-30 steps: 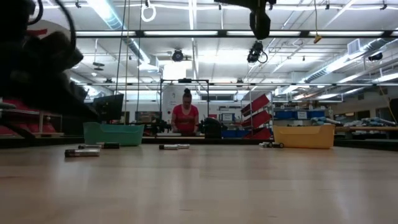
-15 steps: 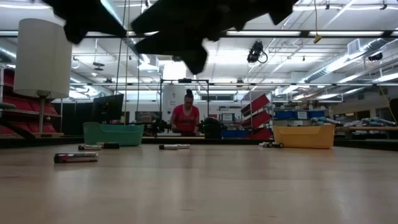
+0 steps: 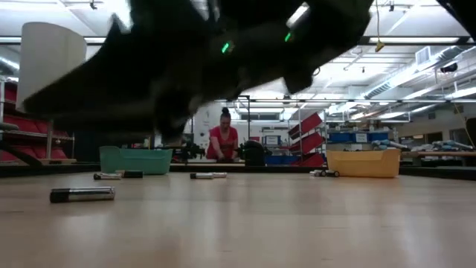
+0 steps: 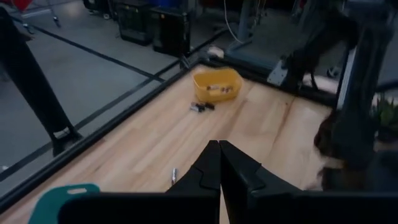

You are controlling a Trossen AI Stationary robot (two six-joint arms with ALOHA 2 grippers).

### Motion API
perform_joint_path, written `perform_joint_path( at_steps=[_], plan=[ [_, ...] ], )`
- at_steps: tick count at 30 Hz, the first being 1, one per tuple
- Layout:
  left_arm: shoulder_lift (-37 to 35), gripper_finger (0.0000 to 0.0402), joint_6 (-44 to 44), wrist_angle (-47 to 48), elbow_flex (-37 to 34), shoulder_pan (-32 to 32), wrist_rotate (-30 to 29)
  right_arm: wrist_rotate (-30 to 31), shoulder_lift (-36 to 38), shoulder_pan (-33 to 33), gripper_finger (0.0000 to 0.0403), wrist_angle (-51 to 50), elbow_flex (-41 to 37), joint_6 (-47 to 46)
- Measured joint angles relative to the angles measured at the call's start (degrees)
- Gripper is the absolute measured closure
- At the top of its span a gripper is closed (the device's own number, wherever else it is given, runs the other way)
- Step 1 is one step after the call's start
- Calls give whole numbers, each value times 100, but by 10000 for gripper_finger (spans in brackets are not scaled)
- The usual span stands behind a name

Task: Sort batteries
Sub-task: Put the silver battery into the yellow bin

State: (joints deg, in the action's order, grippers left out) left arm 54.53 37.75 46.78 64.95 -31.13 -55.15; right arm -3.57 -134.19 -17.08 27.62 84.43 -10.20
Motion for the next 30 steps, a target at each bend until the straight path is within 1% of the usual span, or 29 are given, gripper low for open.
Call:
perform_joint_path(
  at_steps=[4, 8, 11, 14, 20, 26, 30],
  plan=[
    [-21, 390, -216, 1, 267, -1, -51, 139, -378, -35, 211, -50, 174, 60],
    [-21, 389, -437, 9, 418, -1, -49, 181, -553, -61, 215, 24, 97, -57],
    [-21, 389, -467, 51, 463, -1, -47, 15, -589, -52, 230, 69, 3, -64],
    [-21, 389, -472, 76, 470, -1, -47, 19, -587, -49, 264, 176, -140, 102],
    [-19, 389, -466, 78, 469, -1, -33, -29, -588, 3, 375, 154, -265, 543],
    [-19, 389, -456, 19, 468, -1, -31, -151, -559, 113, 373, 43, -277, 761],
    [-19, 389, -372, -12, 470, -1, -24, -371, -364, 277, 373, -115, -308, 984]
  ],
)
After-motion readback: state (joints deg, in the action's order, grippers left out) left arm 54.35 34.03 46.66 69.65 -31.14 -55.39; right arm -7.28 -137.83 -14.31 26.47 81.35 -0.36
